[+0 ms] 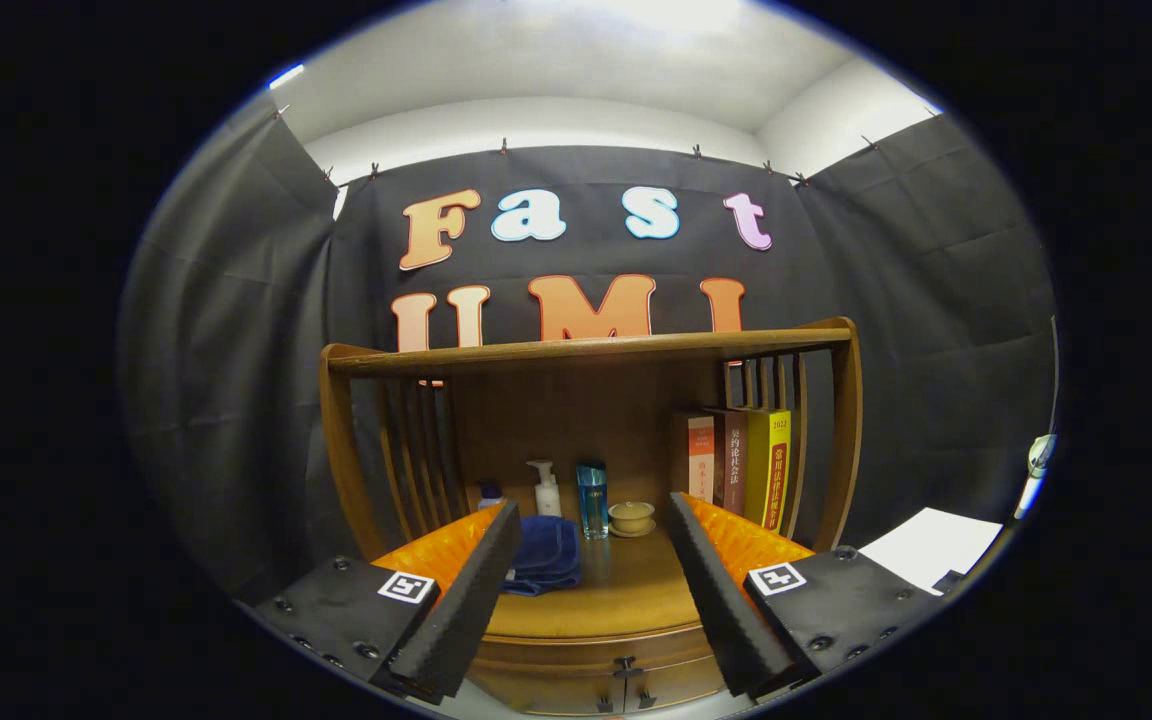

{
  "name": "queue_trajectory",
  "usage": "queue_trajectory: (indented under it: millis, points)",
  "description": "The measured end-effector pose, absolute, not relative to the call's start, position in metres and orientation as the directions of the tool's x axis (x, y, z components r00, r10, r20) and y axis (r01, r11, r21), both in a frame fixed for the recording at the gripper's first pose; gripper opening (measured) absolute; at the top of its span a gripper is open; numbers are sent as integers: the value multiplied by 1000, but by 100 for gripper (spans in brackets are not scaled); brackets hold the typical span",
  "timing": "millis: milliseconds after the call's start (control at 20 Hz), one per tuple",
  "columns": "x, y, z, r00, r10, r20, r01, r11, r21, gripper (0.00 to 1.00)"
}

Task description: Pull open the drawer, take out the items inside it, and place them on the countertop above the cabinet.

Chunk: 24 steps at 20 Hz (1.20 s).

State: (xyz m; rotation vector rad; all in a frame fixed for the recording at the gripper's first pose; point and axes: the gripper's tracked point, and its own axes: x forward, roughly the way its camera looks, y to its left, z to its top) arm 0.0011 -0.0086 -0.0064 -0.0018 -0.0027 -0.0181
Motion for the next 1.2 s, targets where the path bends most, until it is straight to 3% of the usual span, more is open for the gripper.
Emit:
queue_trajectory:
  millis: [550, 1200]
  points:
    - [-2, -5, -32, 1000, -9, 17, 9, 1000, -9, 98]
    - [-12, -25, -208, 993, -43, -106, 37, 998, -58, 99]
